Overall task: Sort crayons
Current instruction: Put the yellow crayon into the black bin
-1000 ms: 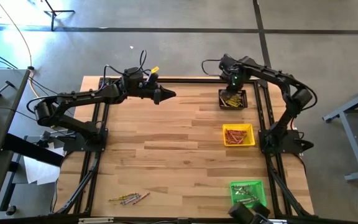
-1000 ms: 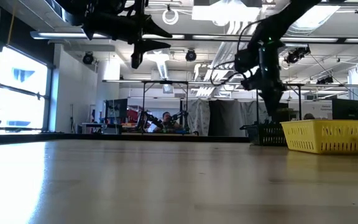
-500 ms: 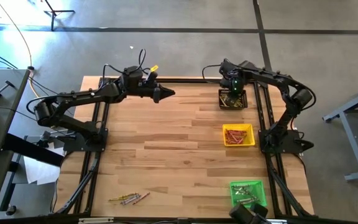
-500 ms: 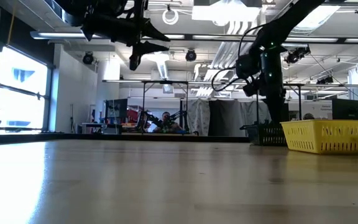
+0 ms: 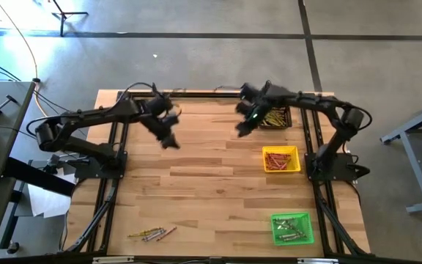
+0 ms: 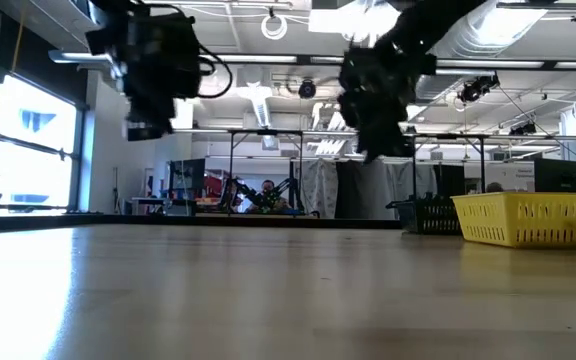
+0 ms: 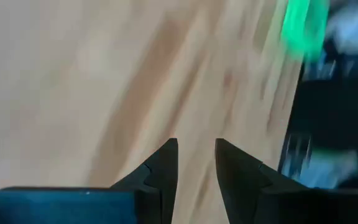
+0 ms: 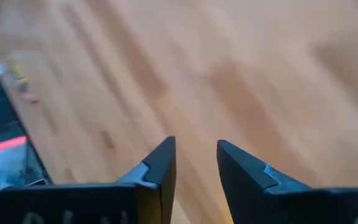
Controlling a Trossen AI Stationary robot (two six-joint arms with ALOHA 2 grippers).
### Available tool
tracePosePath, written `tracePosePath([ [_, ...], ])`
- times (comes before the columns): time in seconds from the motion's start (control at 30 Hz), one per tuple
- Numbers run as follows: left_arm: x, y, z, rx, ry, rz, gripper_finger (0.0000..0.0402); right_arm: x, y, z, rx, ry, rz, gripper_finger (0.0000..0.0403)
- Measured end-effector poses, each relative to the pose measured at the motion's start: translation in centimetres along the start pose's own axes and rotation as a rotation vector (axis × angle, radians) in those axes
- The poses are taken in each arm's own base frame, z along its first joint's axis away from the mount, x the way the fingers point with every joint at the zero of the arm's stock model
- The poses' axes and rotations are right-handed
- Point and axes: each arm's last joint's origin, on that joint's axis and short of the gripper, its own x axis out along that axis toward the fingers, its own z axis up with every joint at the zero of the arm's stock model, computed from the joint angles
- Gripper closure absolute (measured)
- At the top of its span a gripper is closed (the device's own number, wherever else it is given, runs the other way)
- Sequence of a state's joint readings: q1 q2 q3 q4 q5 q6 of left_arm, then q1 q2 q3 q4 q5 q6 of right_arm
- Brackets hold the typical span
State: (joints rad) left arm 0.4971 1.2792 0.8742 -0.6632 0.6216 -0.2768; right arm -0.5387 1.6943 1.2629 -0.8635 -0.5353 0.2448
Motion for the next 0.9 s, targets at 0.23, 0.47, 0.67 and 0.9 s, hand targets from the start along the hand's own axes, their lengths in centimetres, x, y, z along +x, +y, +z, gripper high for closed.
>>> tracePosePath([
  [0.23,-0.5,-1.8,-4.7,0.114,0.321,0.140,0.0308,4.1,9.5,-0.3,-0.287,-0.215,0.128,0.0306],
  [0.47,0.2,-3.5,-7.5,0.151,0.411,0.280,0.0308,5.7,15.5,-2.0,-0.324,-0.406,0.205,0.0306],
  [0.67,2.0,-5.8,-9.9,0.154,0.461,0.318,0.0308,6.9,17.0,-4.6,-0.301,-0.264,0.226,0.0306],
  [0.9,4.8,-9.5,-11.9,0.006,0.405,0.253,0.0308,5.8,18.4,-8.7,-0.343,-0.045,0.233,0.0306],
])
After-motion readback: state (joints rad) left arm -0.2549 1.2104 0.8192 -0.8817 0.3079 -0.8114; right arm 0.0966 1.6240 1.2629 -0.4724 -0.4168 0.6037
